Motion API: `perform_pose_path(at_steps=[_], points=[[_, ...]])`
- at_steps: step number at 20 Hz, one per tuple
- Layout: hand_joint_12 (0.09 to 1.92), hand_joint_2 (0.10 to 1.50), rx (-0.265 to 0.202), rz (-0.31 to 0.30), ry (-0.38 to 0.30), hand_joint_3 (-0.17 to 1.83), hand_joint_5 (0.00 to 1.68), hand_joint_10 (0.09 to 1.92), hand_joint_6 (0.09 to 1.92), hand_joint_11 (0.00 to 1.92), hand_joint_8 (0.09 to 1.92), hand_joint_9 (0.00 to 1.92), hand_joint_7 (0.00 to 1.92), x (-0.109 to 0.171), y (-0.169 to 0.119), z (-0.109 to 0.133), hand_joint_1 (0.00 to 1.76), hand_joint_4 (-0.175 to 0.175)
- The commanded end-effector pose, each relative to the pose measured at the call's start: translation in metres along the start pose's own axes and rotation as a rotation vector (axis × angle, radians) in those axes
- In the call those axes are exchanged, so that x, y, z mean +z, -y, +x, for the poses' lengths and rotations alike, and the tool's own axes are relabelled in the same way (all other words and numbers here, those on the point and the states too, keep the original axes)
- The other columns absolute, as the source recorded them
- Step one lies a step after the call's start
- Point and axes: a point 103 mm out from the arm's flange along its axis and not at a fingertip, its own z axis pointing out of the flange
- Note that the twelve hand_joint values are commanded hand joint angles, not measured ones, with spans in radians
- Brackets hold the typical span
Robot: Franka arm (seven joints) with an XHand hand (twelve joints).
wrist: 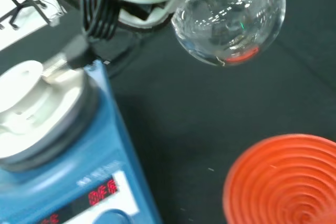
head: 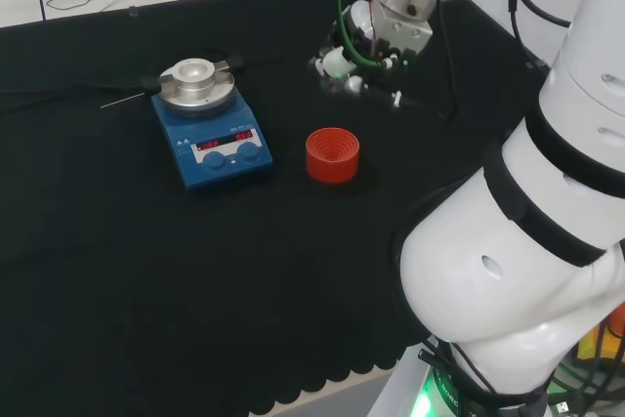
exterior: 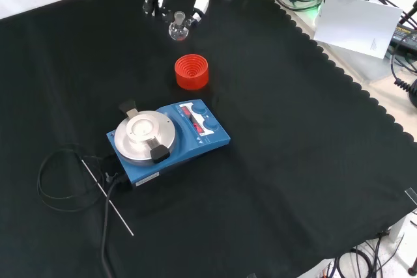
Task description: Place the round-bottom flask on the heater.
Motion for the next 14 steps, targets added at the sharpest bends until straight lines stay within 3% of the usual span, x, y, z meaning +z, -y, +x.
perform_pose_path(at_steps=[1,8,14], points=[[1.42,0.66,-0.012,0.001,-0.016,0.74,1.16,0.65,0.9,0.15,0.73,0.62,0.39,-0.003,-0.012,0.025,1.1,0.175],[1.42,0.66,-0.032,0.018,-0.03,0.74,1.16,0.65,0.9,0.15,0.73,0.63,0.39,0.002,-0.042,0.056,1.1,0.175],[1.42,0.66,-0.079,0.049,-0.034,0.74,1.16,0.65,0.9,0.15,0.73,0.63,0.39,0.01,-0.072,0.092,1.1,0.175]])
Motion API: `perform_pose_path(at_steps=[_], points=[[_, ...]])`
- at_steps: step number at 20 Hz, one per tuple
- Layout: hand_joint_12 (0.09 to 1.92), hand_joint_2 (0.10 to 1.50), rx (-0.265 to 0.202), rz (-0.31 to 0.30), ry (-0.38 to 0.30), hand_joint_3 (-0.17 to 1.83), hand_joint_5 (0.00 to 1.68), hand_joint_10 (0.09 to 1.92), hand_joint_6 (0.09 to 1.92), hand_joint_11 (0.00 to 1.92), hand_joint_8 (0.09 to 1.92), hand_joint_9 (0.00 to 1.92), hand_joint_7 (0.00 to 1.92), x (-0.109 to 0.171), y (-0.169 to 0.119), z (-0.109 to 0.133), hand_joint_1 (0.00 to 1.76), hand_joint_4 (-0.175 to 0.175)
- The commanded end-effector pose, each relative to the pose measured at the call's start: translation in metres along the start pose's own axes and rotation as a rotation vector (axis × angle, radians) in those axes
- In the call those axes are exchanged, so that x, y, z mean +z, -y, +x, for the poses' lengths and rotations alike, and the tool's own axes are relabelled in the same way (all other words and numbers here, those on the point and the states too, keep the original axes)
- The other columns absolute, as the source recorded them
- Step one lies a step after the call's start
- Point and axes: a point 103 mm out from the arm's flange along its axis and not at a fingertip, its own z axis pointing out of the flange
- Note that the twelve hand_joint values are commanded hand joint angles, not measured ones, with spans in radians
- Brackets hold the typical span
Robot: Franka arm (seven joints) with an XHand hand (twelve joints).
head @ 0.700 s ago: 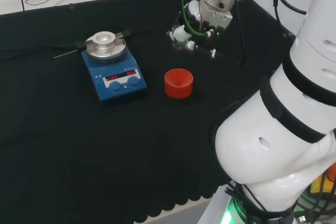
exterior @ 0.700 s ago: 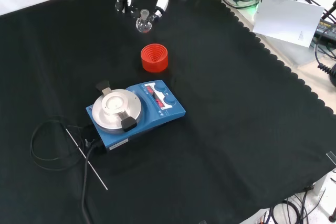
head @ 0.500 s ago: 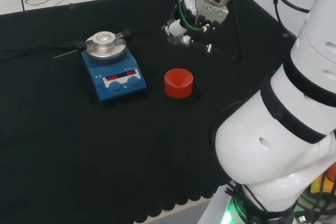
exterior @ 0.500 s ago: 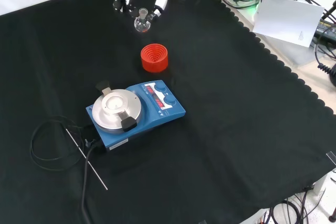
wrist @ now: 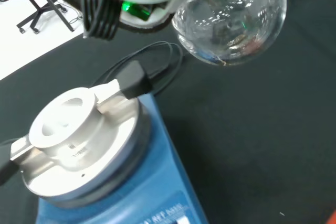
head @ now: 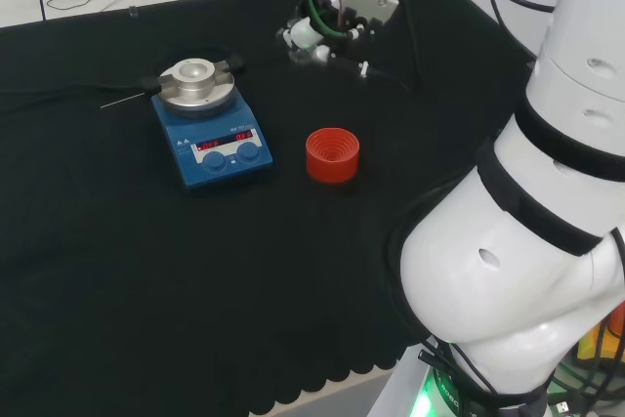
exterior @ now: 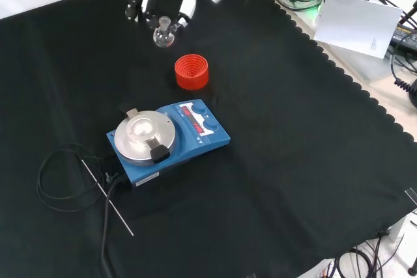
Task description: Place the round-bottom flask on the heater.
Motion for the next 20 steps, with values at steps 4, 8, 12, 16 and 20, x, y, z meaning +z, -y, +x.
perform_pose_path(at_steps=[4,8,12,16,20], points=[[1.42,0.66,-0.074,0.074,-0.02,0.74,1.16,0.64,0.9,0.16,0.73,0.63,0.39,0.029,-0.049,0.064,1.1,0.175],[1.42,0.66,-0.102,0.108,-0.02,0.74,1.16,0.64,0.9,0.16,0.73,0.63,0.39,0.044,-0.061,0.085,1.1,0.175],[1.42,0.66,-0.127,0.13,-0.016,0.74,1.16,0.64,0.9,0.16,0.73,0.63,0.39,0.057,-0.07,0.104,1.1,0.175],[1.42,0.66,-0.146,0.152,-0.011,0.74,1.16,0.64,0.91,0.16,0.73,0.63,0.39,0.069,-0.078,0.119,1.1,0.175],[1.42,0.67,-0.163,0.167,-0.005,0.74,1.16,0.64,0.91,0.16,0.73,0.63,0.39,0.08,-0.084,0.13,1.1,0.175]])
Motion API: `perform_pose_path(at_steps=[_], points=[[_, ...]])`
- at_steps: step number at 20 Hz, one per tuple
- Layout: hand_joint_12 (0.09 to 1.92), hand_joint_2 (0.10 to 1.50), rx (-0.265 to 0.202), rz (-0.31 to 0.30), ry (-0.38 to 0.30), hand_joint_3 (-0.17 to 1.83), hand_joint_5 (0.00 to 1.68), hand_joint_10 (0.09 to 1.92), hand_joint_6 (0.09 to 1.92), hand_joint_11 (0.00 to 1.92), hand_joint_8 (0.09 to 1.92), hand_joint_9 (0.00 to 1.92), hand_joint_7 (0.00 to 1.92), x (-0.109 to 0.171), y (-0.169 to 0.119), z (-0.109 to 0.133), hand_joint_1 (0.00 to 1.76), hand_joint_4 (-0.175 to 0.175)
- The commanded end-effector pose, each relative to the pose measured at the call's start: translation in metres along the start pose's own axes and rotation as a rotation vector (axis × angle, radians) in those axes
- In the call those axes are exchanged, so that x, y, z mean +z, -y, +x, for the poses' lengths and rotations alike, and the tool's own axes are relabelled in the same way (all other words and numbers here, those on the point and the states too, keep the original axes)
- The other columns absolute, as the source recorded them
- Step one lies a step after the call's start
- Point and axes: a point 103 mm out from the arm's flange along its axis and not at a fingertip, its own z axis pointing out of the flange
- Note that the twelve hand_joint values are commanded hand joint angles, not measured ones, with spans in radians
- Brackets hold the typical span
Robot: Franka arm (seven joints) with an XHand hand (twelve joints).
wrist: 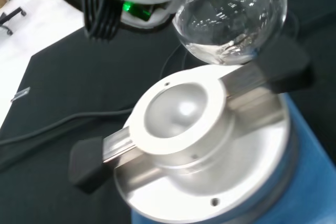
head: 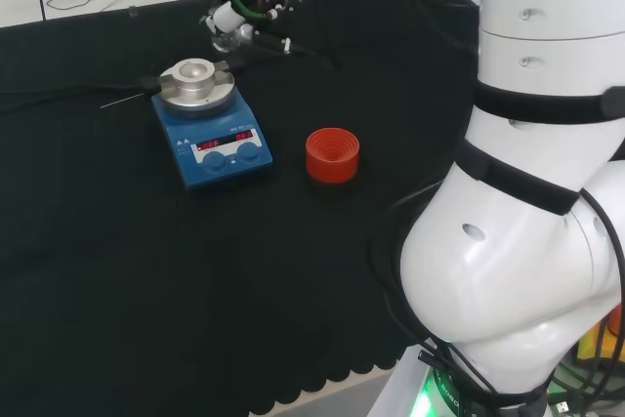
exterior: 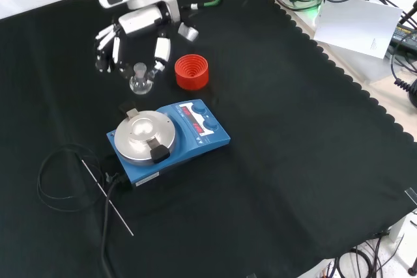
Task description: Place the round-bottom flask on the heater.
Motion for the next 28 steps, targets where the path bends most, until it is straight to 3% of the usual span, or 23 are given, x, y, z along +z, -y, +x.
perform_pose_path(at_steps=[1,11,13,19,28], points=[[1.42,0.67,-0.036,0.06,0.006,0.74,1.16,0.64,0.91,0.16,0.73,0.63,0.39,0.025,-0.01,0.028,1.1,0.175],[1.42,0.67,-0.058,0.103,-0.007,0.74,1.16,0.64,0.91,0.16,0.73,0.63,0.39,0.046,-0.025,0.038,1.1,0.175],[1.42,0.67,-0.063,0.122,-0.034,0.74,1.16,0.64,0.91,0.16,0.73,0.63,0.39,0.04,-0.025,0.03,1.1,0.175],[1.42,0.67,-0.048,0.123,0.01,0.74,1.16,0.64,0.91,0.16,0.73,0.63,0.39,0.06,-0.03,0.038,1.1,0.175],[1.42,0.67,-0.039,0.126,-0.002,0.74,1.15,0.64,0.92,0.16,0.73,0.63,0.39,0.063,-0.034,0.026,1.1,0.175]])
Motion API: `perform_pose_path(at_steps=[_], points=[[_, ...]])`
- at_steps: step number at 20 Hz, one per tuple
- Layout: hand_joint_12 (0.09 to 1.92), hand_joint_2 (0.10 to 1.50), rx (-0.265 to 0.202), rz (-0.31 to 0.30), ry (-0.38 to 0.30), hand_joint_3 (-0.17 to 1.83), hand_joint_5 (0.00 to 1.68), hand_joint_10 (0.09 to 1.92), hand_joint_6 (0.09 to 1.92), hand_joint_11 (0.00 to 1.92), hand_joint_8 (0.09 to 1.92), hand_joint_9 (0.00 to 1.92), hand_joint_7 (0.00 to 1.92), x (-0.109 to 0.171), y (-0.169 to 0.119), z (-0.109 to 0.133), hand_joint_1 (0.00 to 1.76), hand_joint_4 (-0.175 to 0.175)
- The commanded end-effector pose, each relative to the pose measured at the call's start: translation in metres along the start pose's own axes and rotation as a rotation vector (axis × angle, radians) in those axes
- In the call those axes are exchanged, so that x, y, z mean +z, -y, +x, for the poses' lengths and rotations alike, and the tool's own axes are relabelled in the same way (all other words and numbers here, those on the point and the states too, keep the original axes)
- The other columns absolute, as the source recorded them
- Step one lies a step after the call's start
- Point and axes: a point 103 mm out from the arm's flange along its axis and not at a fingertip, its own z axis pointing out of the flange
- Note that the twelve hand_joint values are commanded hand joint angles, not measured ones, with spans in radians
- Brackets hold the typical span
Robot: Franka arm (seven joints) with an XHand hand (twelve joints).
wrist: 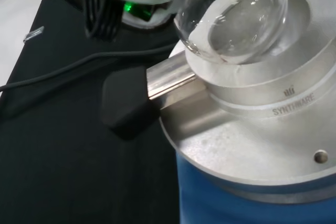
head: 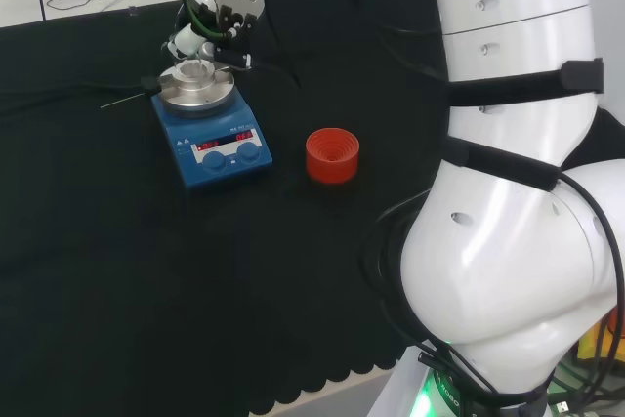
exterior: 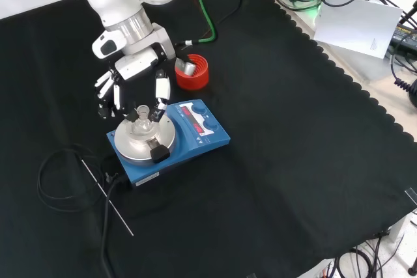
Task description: Place the round-bottom flask on the heater.
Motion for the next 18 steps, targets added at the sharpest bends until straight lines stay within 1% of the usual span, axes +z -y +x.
perform_pose_path(at_steps=[1,7,10,12,13,15,16,17,18], points=[[1.42,0.67,0.005,0.002,-0.009,0.74,1.15,0.64,0.92,0.16,0.73,0.63,0.39,-0.001,-0.0015,-0.0081,1.1,0.175],[1.42,0.67,0.012,0.003,-0.002,0.74,1.15,0.64,0.92,0.16,0.73,0.63,0.39,0.0023,-0.0041,-0.01,1.1,0.175],[1.42,0.67,0.013,0.002,-0.023,0.74,1.15,0.64,0.92,0.16,0.73,0.63,0.39,0.0041,-0.004,-0.0136,1.1,0.175],[1.42,0.7,0.014,0.004,-0.025,0.68,1.15,0.64,0.89,0.15,0.73,0.62,0.37,0.0048,-0.0033,-0.0145,1.09,0.175],[1.43,0.74,0.016,0.006,-0.024,0.6,1.14,0.65,0.87,0.14,0.74,0.6,0.35,0.005,-0.0029,-0.0148,1.09,0.175],[1.43,0.7,0.015,0.016,-0.022,0.58,0.99,0.68,0.85,0.1,0.75,0.54,0.28,0.0049,-0.0027,-0.0147,1.02,0.014],[1.44,0.67,0.015,0.025,-0.019,0.59,0.9,0.69,0.86,0.09,0.76,0.52,0.25,0.0044,-0.0027,-0.0148,1.0,-0.036],[1.44,0.64,0.017,0.033,-0.019,0.6,0.81,0.71,0.86,0.07,0.76,0.49,0.22,0.0041,-0.0025,-0.0149,0.99,-0.063],[1.45,0.62,0.017,0.032,-0.018,0.61,0.72,0.71,0.85,0.05,0.76,0.46,0.19,0.0035,-0.002,-0.0147,0.97,-0.077]])
